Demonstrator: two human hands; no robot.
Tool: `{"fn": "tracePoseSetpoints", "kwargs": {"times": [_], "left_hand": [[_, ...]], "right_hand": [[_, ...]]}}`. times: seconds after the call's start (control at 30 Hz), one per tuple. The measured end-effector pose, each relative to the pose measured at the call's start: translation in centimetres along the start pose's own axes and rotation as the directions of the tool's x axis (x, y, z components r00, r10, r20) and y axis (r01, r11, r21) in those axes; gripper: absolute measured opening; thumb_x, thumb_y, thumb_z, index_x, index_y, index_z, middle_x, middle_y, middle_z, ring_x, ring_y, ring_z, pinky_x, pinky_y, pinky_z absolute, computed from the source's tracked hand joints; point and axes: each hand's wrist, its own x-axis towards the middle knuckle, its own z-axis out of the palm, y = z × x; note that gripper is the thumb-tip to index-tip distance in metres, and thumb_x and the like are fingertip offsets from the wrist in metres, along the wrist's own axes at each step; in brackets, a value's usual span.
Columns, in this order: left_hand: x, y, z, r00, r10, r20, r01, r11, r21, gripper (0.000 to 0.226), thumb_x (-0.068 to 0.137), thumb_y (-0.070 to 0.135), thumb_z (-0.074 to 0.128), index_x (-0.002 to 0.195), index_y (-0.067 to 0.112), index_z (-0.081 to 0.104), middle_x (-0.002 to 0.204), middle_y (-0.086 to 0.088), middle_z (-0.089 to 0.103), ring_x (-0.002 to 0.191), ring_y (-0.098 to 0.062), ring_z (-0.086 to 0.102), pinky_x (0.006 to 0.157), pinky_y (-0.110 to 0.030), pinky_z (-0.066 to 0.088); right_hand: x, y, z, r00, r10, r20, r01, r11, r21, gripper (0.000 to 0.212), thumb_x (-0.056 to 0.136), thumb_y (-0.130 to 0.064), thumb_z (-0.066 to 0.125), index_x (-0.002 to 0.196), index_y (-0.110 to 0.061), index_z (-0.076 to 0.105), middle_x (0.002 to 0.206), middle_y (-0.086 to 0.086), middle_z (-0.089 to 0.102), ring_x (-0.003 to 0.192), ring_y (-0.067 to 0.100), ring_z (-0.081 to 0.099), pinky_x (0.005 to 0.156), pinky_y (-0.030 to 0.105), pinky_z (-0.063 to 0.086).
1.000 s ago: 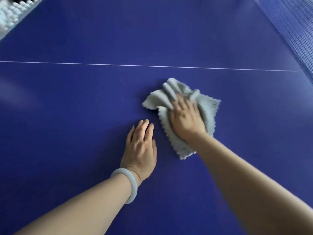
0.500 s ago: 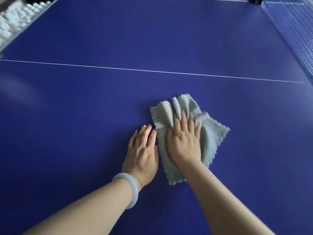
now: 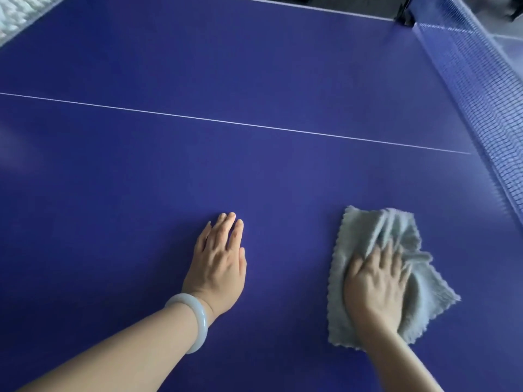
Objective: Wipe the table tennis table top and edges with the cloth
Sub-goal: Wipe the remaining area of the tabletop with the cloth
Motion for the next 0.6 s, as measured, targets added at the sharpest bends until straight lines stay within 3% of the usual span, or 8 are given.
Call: {"fn": "tracePoseSetpoints", "kwargs": {"times": [0.13,0.3,0.4,0.47,0.53,0.6], "left_hand": [[0.0,0.5,-0.5,1.0,-0.003,0.013,0.002,1.0,0.01,0.048,0.098,0.016,0.04,0.143,0.001,0.048,0.15,-0.016,0.044,0.141,-0.032,0.04,0.116,-0.049,0.033],[1.7,3.4,-1.4,0.995,-0.052,0.08,0.051,0.999,0.014,0.055,0.074,0.004,0.071,0.127,-0.002,0.058,0.137,-0.022,0.051,0.13,-0.041,0.048,0.108,-0.058,0.039],[4.7,7.3,-0.9,0.99,0.107,0.096,-0.106,0.994,-0.018,0.057,0.094,0.021,0.052,0.147,0.005,0.037,0.155,-0.016,0.028,0.147,-0.032,0.024,0.122,-0.05,0.016],[6.3,9.5,0.1,0.989,0.074,0.128,-0.071,0.997,-0.029,0.058,0.103,0.028,0.033,0.155,0.009,0.017,0.162,-0.011,0.009,0.152,-0.026,0.004,0.123,-0.044,0.002],[6.9,10.7,1.2,0.99,-0.006,0.139,0.01,0.999,-0.032,0.056,0.104,0.029,0.027,0.155,0.011,0.015,0.164,-0.009,0.009,0.152,-0.024,0.001,0.123,-0.044,0.0],[6.9,11.2,1.9,0.993,-0.056,0.103,0.063,0.996,-0.063,0.055,0.102,0.028,0.03,0.154,0.01,0.025,0.162,-0.01,0.019,0.152,-0.024,0.009,0.124,-0.045,0.004]], "right_hand": [[0.7,-0.5,-0.2,0.998,-0.023,0.062,0.025,0.999,-0.031,0.065,0.102,-0.039,0.018,0.16,-0.014,0.003,0.167,0.0,-0.012,0.154,0.018,-0.012,0.124,0.043,-0.011],[0.6,-0.4,0.0,0.998,-0.048,0.044,0.048,0.999,0.008,0.065,0.101,-0.039,0.019,0.16,-0.016,0.006,0.167,-0.002,-0.013,0.153,0.017,-0.016,0.123,0.041,-0.015],[0.9,-0.3,0.1,0.998,-0.056,0.041,0.055,0.998,0.034,0.065,0.1,-0.039,0.016,0.16,-0.017,0.008,0.165,-0.004,-0.016,0.152,0.014,-0.018,0.122,0.04,-0.017],[0.9,-0.1,0.3,0.997,-0.061,0.043,0.059,0.998,0.037,0.063,0.101,-0.039,0.018,0.16,-0.018,0.01,0.162,-0.007,-0.019,0.151,0.012,-0.02,0.122,0.039,-0.017],[0.9,0.2,0.6,0.997,-0.074,0.03,0.073,0.997,0.04,0.06,0.102,-0.036,0.02,0.16,-0.02,0.014,0.159,-0.011,-0.02,0.148,0.01,-0.023,0.12,0.037,-0.021],[1.3,0.2,0.7,0.994,-0.109,0.024,0.108,0.993,0.043,0.058,0.102,-0.034,0.018,0.159,-0.023,0.016,0.159,-0.013,-0.017,0.148,0.01,-0.023,0.119,0.037,-0.024]]}}
